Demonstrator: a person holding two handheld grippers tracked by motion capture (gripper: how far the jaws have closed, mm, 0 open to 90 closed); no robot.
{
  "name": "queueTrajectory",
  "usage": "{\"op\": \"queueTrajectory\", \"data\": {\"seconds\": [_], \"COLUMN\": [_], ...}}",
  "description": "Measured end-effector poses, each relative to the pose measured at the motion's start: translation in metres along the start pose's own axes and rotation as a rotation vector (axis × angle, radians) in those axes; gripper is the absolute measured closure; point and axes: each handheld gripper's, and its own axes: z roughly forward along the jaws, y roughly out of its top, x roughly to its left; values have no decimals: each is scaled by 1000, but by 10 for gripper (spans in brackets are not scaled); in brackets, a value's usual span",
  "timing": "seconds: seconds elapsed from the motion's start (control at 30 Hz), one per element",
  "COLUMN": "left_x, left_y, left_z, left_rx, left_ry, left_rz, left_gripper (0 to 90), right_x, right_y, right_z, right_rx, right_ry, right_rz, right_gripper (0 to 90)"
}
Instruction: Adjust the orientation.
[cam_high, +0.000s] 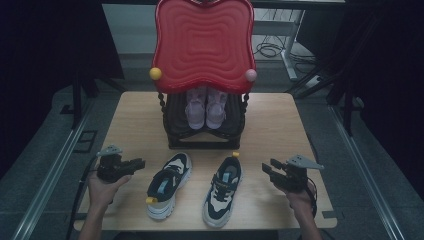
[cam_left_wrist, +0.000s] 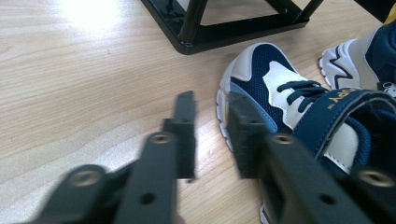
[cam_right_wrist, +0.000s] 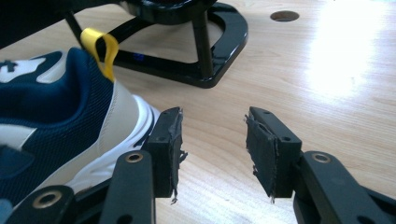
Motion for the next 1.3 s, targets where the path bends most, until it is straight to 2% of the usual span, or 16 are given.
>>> {"op": "queueTrajectory", "data": {"seconds": [0.2, 0.37, 0.47, 0.6, 0.83, 0.9, 1.07, 1.3], "left_x": [-2, 0, 1, 2, 3, 3, 3, 5], "left_y": [-2, -3, -4, -5, -4, -4, -4, -7], "left_z": [-3, -8, -9, -8, -8, -9, -12, -9], "left_rx": [-8, -21, -20, -12, -13, -13, -24, -11], "left_ry": [-8, -14, -10, -6, -22, -22, -26, -23], "left_rz": [12, 12, 7, -1, -17, -15, -20, -31], "left_gripper": [540, 472, 455, 437, 426, 425, 425, 424], "right_x": [0, 0, 2, 6, 19, 26, 42, 61], "right_y": [-1, -1, -4, -8, -17, -20, -23, -31], "right_z": [-1, -6, -9, -15, -27, -27, -25, -14], "right_rx": [-7, -23, -11, 15, 82, 106, 134, 207], "right_ry": [28, 59, 78, 113, 185, 206, 271, 379], "right_rz": [-6, -19, -43, -72, -154, -191, -244, -299], "right_gripper": [555, 555, 562, 615, 792, 825, 888, 892]}}
